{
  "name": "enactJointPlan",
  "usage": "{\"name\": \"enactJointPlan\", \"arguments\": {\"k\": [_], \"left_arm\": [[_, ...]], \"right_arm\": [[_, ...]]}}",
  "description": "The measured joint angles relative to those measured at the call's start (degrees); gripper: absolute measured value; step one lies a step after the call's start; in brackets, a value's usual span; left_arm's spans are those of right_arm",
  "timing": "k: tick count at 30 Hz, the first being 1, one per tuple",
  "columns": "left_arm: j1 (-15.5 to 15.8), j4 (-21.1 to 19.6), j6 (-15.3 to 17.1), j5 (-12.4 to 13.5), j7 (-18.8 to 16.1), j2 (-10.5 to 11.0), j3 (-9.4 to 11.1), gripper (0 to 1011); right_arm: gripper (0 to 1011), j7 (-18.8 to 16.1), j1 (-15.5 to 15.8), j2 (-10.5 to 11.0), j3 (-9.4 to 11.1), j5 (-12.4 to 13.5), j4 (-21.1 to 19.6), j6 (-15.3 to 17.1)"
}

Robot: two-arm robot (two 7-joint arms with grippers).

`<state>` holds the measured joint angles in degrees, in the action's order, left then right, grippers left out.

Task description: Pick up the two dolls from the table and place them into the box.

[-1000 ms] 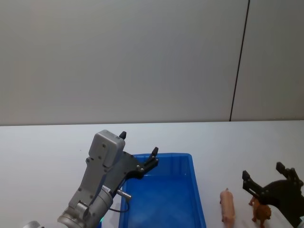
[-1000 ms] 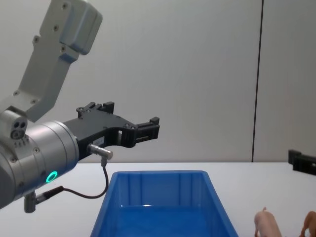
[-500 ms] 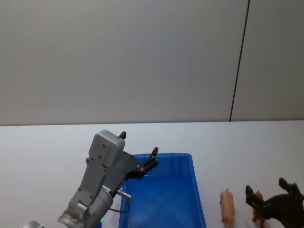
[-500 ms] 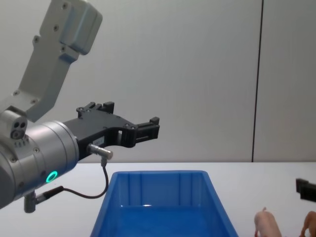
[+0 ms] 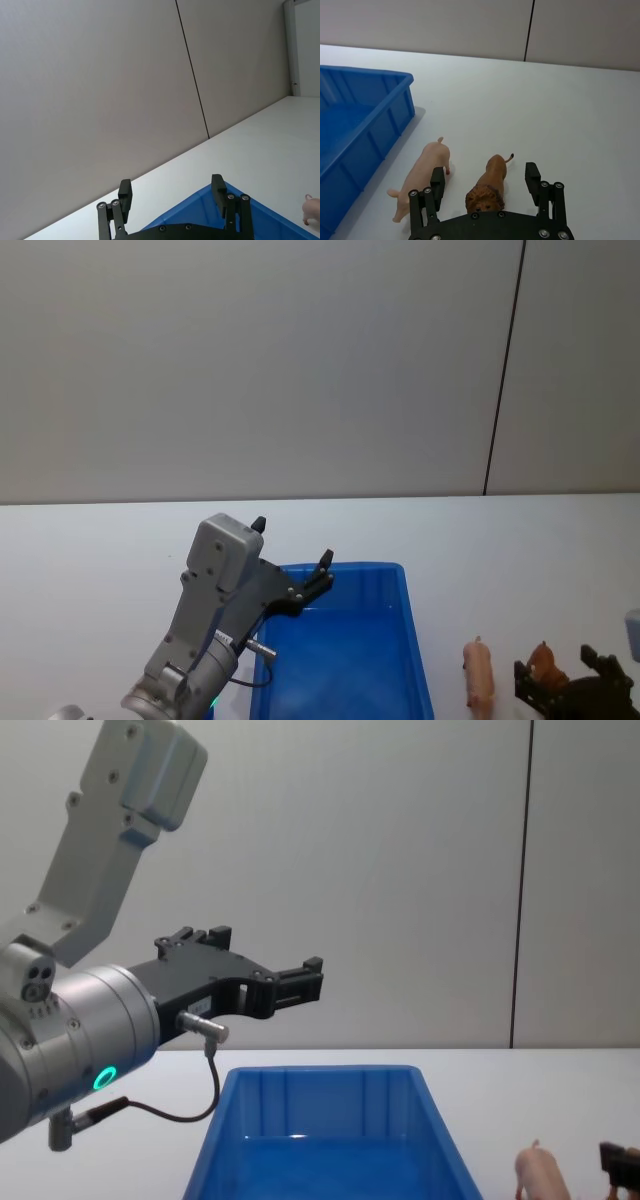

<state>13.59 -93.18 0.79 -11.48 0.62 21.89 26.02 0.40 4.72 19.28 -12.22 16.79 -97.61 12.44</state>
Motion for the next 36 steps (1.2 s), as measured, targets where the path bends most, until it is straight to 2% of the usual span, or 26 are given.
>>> {"name": "enactJointPlan", "arguments": {"k": [2, 8, 14, 15, 17, 22, 36], "left_arm": [[0.0, 0.0, 0.0, 0.0, 0.0, 0.0, 0.0, 1001], [0.0, 0.0, 0.0, 0.0, 0.0, 0.0, 0.0, 1001], [0.0, 0.0, 0.0, 0.0, 0.0, 0.0, 0.0, 1001], [0.0, 0.0, 0.0, 0.0, 0.0, 0.0, 0.0, 1001], [0.0, 0.0, 0.0, 0.0, 0.0, 0.0, 0.0, 1001], [0.0, 0.0, 0.0, 0.0, 0.0, 0.0, 0.0, 1001], [0.0, 0.0, 0.0, 0.0, 0.0, 0.0, 0.0, 1001]], "right_arm": [[994, -0.42, -0.16, -0.14, -0.07, -0.19, 0.64, 0.09], [855, -1.26, -0.67, -0.57, -0.23, -0.58, 2.15, 0.28], [643, -1.91, -1.25, -1.03, -0.36, -1.03, 3.64, 0.42], [643, -1.99, -1.35, -1.12, -0.39, -1.12, 3.89, 0.44], [547, -2.06, -1.47, -1.24, -0.42, -1.3, 4.2, 0.48], [437, -2.05, -1.57, -1.39, -0.45, -1.79, 4.37, 0.49], [436, -1.31, -1.26, -1.43, -0.41, -3.88, 0.67, -1.29]]}}
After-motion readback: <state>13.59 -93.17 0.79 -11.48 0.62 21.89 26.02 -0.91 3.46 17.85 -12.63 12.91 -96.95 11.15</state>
